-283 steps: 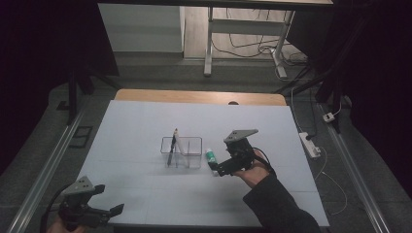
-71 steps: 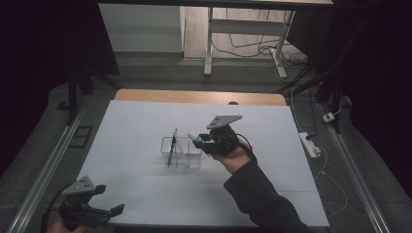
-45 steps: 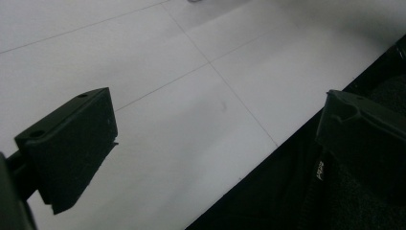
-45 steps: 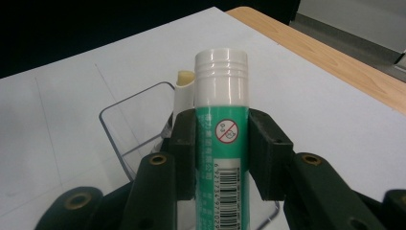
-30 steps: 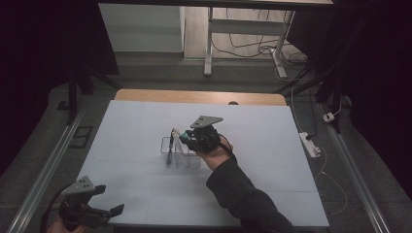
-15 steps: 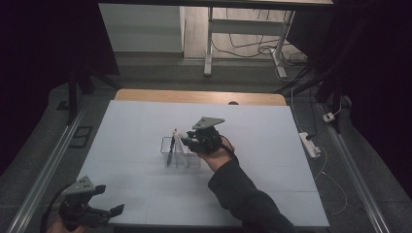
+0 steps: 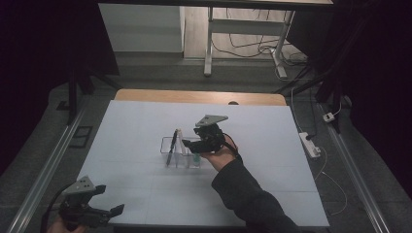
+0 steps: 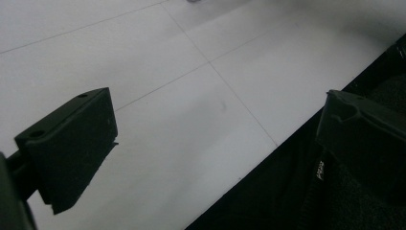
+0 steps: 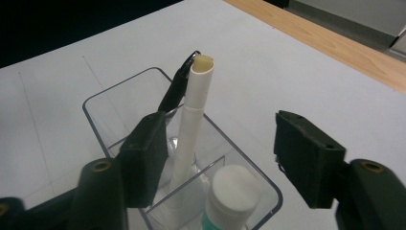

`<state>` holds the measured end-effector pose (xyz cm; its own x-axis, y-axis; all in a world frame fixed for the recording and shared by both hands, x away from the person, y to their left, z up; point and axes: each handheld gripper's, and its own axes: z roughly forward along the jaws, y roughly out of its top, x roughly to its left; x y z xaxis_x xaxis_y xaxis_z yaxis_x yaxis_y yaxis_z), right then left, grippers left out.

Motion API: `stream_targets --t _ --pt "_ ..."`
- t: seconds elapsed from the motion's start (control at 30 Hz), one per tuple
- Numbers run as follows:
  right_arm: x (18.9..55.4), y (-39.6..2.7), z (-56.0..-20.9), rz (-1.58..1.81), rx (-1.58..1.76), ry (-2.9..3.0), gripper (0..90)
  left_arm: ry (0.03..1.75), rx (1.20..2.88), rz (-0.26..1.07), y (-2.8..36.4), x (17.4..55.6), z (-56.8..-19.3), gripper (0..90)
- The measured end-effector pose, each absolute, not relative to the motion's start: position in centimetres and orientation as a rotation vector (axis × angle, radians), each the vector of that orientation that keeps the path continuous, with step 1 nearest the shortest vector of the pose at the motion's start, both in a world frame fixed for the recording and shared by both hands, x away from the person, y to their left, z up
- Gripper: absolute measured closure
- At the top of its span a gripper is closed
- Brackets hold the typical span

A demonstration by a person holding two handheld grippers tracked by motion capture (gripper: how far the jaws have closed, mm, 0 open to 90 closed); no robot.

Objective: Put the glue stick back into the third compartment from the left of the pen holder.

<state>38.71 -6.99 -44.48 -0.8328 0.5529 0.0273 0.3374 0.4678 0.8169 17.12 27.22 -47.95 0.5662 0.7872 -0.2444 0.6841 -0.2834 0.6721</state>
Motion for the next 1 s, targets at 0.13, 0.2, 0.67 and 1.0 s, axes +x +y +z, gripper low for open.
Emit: stream_targets --t 0.13,0.2,0.67,1.0 --pt "38.7 -7.1 -44.3 1.288 0.772 2.499 25.2 1.176 2.036 0.172 27.2 17.1 -48.0 0.2" --pt "38.6 -7.2 -44.3 1.279 0.774 2.506 19.9 1.175 2.036 0.172 27.2 17.1 -47.9 0.2" --pt "37.4 -8.2 -44.0 1.212 0.765 2.566 4.2 1.175 2.037 0.172 27.2 17.2 -47.9 0.2" --pt "36.6 -8.9 -43.7 1.213 0.761 2.591 1.8 1.175 2.038 0.172 27.2 17.2 -47.9 0.3"
